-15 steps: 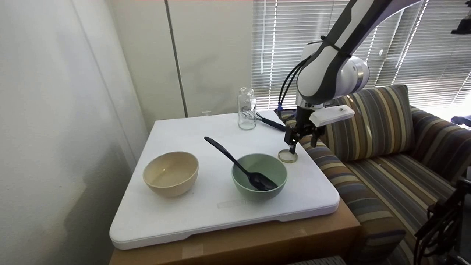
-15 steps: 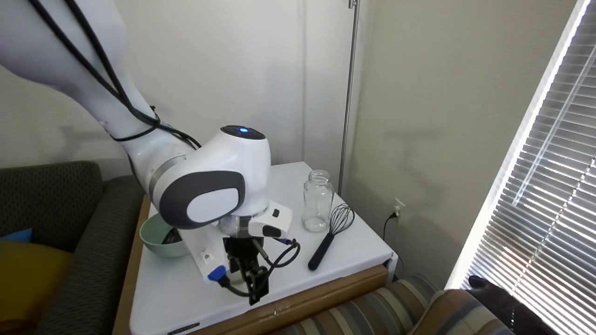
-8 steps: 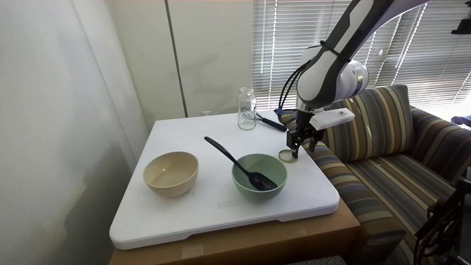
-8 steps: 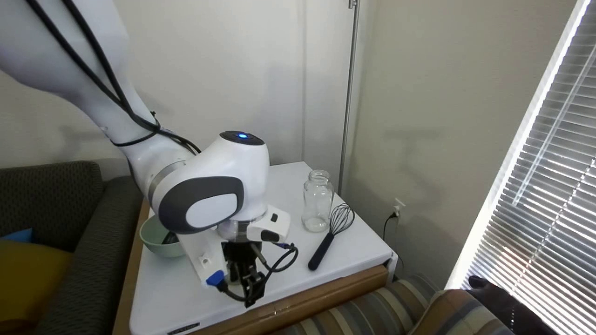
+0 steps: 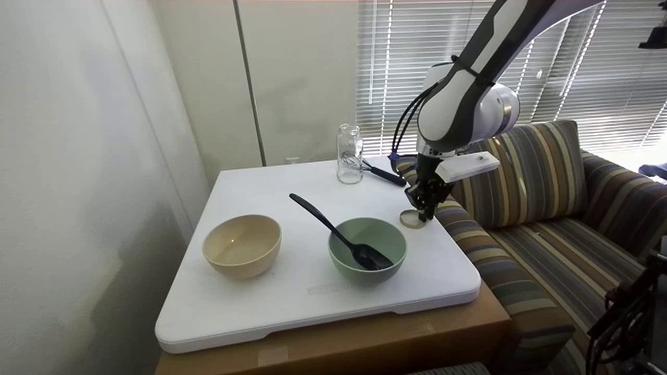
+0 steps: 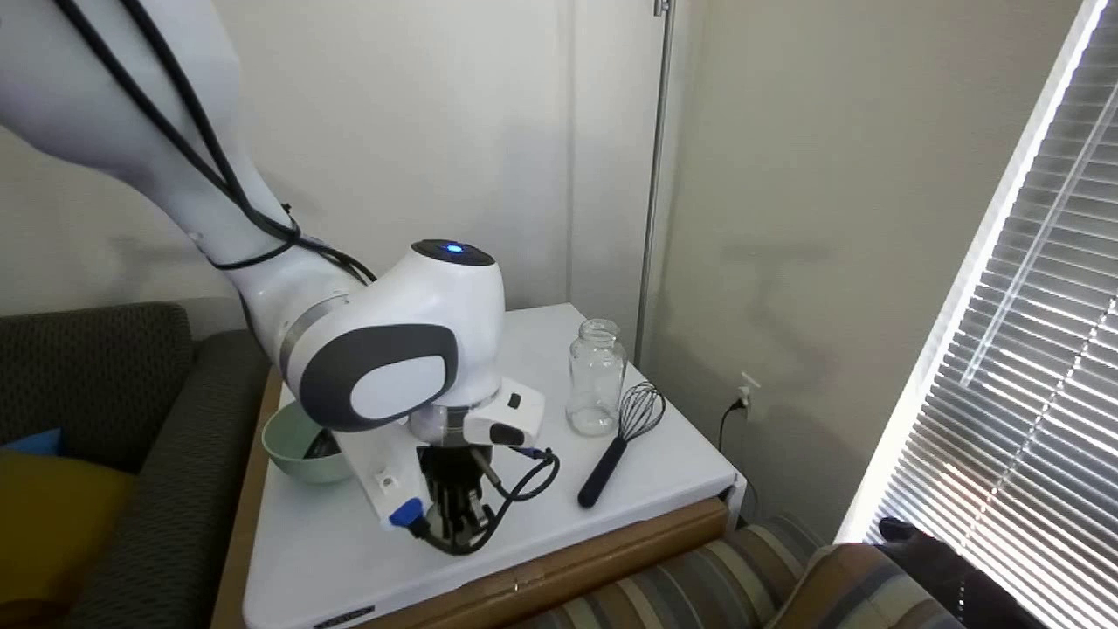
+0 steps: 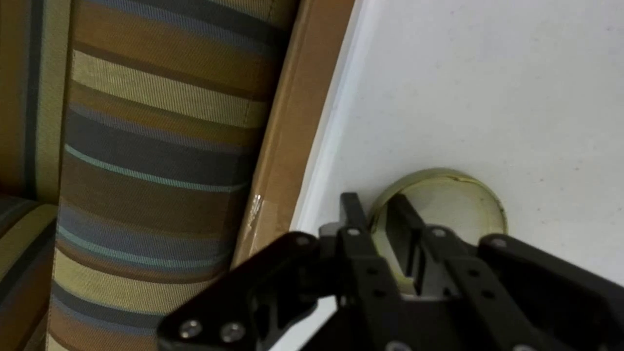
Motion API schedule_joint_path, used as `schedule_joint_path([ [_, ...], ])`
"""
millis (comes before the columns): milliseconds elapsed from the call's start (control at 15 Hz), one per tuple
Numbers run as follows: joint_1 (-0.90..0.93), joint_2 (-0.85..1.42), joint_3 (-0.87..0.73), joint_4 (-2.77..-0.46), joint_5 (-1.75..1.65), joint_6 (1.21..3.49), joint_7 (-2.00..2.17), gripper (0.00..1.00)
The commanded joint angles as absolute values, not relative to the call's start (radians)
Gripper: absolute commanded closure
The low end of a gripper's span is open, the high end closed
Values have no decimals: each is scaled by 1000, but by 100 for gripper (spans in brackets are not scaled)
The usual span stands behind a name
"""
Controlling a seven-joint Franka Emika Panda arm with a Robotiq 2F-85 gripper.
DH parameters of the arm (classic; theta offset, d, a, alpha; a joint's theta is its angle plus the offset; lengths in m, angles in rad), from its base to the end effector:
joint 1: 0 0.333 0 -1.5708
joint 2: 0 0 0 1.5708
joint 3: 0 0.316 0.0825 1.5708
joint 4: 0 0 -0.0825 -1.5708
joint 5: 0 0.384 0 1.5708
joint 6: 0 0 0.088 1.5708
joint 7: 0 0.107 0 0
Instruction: Turn the lid upside down
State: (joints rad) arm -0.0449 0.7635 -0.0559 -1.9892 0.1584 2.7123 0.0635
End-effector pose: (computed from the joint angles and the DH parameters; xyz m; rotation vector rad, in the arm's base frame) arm 0.5800 -0.0654 0.0704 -3.0824 0.4578 0.0567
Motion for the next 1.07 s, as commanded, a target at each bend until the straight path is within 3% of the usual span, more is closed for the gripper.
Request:
schedule_joint_path([
  [0,-54,762,-43,-1991,147,2711,71,100],
  [467,-144,752,62,-1966,219,2610,17,99],
  [1000,-296,772,122,-1791,459,2112,-66,99],
])
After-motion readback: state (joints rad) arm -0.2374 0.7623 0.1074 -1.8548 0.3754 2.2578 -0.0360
